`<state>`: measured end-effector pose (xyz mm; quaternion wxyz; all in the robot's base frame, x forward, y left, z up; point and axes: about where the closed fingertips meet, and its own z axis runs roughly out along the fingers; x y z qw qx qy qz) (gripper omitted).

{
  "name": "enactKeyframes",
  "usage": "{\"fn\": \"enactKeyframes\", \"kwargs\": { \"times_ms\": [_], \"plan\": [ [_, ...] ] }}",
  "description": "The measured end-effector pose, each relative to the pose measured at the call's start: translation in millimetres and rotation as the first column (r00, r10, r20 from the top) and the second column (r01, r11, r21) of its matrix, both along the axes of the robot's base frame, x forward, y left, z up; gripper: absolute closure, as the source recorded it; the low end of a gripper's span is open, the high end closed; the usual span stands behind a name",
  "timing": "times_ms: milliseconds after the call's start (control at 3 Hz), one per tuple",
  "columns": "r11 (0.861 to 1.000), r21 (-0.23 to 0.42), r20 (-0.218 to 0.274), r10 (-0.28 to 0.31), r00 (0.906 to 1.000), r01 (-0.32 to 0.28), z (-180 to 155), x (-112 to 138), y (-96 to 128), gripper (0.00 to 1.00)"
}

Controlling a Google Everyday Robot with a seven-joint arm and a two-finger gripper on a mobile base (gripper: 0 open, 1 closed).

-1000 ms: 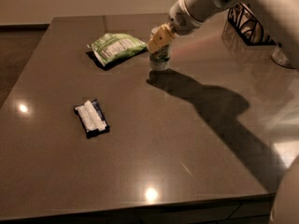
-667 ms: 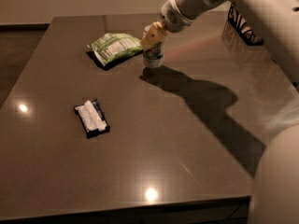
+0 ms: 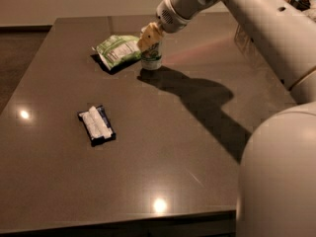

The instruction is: Move 7up can near green jalapeno chip bag

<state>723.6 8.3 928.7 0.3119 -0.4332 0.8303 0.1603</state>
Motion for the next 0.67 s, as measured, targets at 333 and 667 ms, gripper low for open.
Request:
{"fn": "enactKeyframes", "kwargs": {
  "times_ms": [333,667],
  "plan": [
    [1.0,-0.008,0.0,0.003,1.0,-0.003,-5.9,9.7,11.9,0.62],
    [1.0,-0.016,-0.005,0.008,1.0,-0.008,-12.0,17.5,19.3,0.38]
  ]
}}
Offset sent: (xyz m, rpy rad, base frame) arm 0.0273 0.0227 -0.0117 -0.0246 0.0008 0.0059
